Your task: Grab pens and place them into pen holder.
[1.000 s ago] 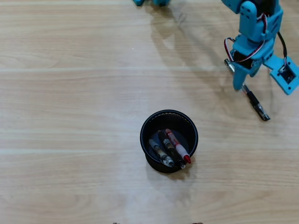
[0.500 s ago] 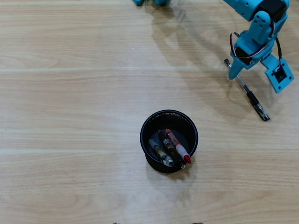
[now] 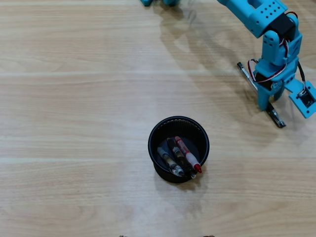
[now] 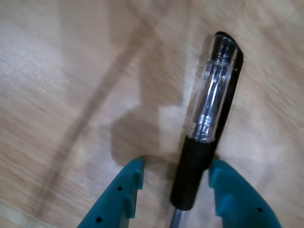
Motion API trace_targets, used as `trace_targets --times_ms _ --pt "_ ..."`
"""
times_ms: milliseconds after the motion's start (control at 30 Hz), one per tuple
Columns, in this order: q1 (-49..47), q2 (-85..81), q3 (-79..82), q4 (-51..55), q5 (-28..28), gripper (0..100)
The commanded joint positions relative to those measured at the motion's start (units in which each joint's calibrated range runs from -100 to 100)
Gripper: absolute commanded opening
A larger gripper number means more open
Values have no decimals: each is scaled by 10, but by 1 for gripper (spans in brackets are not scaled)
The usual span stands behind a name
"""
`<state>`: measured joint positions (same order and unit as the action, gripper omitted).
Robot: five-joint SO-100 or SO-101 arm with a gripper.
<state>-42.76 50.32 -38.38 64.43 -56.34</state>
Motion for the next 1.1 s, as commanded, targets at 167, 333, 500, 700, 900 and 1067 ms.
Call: trace_targets --times_ms 167,333,500,700,900,1067 --pt "30 -48 -20 99 -24 2" --pt "95 -230 -58 13 31 2" --pt "200 -419 25 -361 134 2" --pt "330 -603 472 -596 35 2" --pt "349 -498 508 -650 8 2" --pt "343 -414 420 -651 5 2"
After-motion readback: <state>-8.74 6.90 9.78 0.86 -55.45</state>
